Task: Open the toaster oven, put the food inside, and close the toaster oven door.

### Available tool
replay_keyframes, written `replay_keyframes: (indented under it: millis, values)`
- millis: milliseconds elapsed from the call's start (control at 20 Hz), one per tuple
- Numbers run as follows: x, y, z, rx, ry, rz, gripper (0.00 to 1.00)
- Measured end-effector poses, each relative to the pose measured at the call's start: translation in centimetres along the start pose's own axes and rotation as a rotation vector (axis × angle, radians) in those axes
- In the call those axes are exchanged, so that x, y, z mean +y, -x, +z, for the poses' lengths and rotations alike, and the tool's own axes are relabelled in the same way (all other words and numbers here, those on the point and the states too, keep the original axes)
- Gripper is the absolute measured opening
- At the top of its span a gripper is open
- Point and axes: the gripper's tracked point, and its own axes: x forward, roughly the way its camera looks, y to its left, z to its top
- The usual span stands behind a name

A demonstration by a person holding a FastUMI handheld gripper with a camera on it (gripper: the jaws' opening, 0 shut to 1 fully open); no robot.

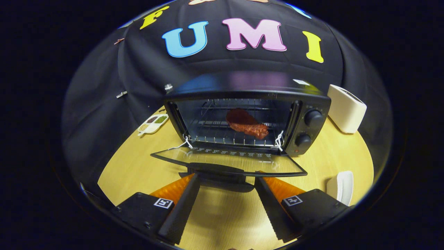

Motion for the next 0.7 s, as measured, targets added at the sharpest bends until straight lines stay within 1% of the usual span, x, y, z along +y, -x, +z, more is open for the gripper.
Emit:
replay_keyframes:
  millis: [150,300,550,700]
  values:
    - [0.0,0.0,2.5,-0.041,-0.041,0.009,0.99]
    - [-0.2,-0.8,5.2,-0.08,-0.046,0.011,0.99]
    - [-1.2,-2.5,9.1,-0.119,0.038,-0.003,0.98]
    - [-1.8,-1.8,10.8,-0.16,0.053,-0.003,0.99]
